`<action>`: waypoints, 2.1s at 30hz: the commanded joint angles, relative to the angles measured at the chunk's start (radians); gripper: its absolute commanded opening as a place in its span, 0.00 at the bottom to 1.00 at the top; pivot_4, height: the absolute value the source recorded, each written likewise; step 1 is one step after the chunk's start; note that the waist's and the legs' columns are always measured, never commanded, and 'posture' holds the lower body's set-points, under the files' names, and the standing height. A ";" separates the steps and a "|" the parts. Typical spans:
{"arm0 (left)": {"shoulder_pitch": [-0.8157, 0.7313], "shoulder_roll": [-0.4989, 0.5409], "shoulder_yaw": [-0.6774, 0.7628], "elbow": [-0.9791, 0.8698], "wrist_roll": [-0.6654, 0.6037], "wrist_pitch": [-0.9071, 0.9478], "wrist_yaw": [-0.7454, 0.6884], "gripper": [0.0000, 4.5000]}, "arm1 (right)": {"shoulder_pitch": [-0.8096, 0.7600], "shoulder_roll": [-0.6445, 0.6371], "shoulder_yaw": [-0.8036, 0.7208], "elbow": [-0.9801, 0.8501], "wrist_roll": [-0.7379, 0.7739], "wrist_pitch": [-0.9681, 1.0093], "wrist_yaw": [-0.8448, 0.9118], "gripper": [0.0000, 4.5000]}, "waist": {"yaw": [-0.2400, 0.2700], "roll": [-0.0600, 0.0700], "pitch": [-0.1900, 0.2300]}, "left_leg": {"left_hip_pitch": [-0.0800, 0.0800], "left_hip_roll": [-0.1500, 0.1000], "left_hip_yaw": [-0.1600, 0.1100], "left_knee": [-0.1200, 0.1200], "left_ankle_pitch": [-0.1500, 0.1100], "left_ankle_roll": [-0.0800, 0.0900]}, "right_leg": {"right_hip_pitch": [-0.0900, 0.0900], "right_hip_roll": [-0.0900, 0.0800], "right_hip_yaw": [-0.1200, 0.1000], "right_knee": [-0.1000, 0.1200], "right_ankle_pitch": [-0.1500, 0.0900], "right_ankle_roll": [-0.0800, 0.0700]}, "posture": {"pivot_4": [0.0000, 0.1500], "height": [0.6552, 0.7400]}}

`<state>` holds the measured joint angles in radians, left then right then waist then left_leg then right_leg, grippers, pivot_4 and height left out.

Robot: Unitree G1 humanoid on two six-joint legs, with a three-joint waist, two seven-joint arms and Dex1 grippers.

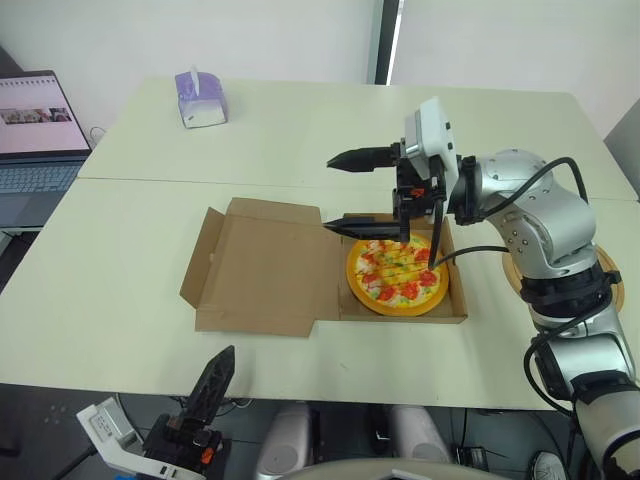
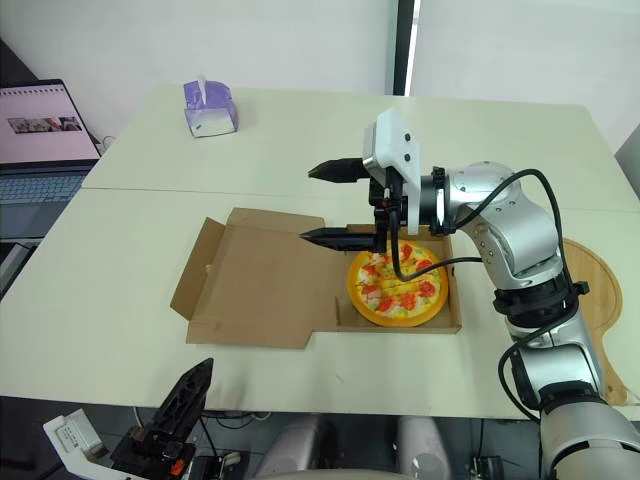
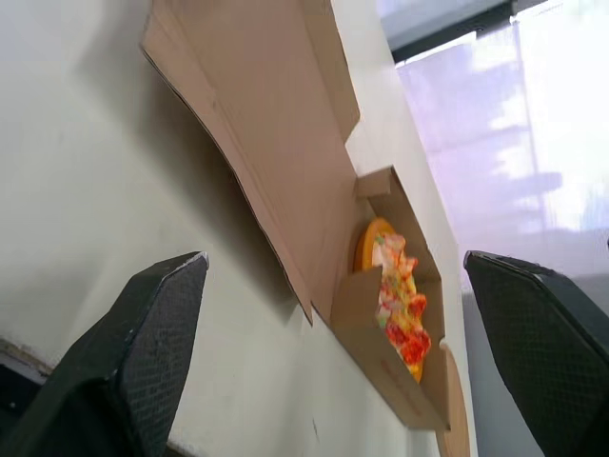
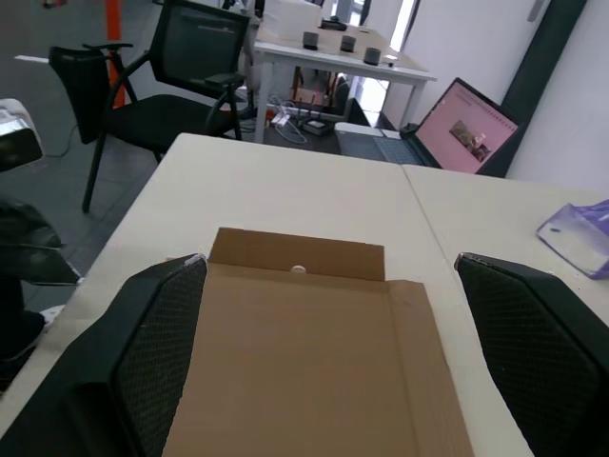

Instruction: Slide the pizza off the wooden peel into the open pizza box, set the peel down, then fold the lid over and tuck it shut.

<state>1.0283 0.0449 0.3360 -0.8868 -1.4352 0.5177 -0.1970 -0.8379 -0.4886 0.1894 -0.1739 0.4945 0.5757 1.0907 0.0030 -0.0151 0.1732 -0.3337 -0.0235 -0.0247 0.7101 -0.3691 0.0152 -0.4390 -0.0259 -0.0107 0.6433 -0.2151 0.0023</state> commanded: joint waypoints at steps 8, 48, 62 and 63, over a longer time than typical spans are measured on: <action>-0.213 -0.040 -0.098 0.138 0.111 -0.121 0.057 1.00 | -0.001 0.000 0.032 -0.108 0.034 0.090 -0.005 1.00 | -0.006 0.000 0.000 | 0.000 0.001 0.000 0.000 0.000 0.000 | 0.000 0.001 0.000 0.000 0.005 -0.001 | 1.00 1.00; -0.361 -0.018 -0.087 0.227 0.096 -0.156 0.126 0.01 | 0.018 -0.024 0.013 -0.089 -0.001 0.068 -0.042 1.00 | -0.006 0.000 0.000 | 0.002 0.001 0.000 -0.010 0.000 0.000 | -0.002 0.000 0.000 -0.002 0.004 -0.001 | 1.00 1.00; -0.612 0.244 0.003 0.263 0.084 -0.096 0.208 0.00 | -0.017 -0.174 -0.009 0.308 -0.223 -0.267 0.032 0.87 | -0.003 0.004 0.002 | 0.002 0.001 -0.002 -0.013 0.003 -0.006 | -0.003 0.000 -0.002 0.000 0.002 -0.005 | 1.00 1.00; -0.623 0.253 0.004 0.268 0.081 -0.089 0.209 0.00 | -0.029 -0.185 -0.002 0.366 -0.261 -0.322 0.031 0.80 | -0.006 0.004 0.002 | 0.002 0.001 -0.001 -0.013 0.003 -0.006 | -0.003 -0.001 -0.002 -0.001 0.002 -0.005 | 1.00 1.00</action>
<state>0.4053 0.2891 0.3212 -0.6159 -1.3363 0.4165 0.0109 -0.8288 -0.6497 0.2153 0.1390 0.2815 0.3428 1.1148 -0.0032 -0.0109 0.1752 -0.3309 -0.0230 -0.0238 0.6972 -0.3658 0.0090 -0.4417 -0.0275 -0.0113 0.6421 -0.2129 -0.0020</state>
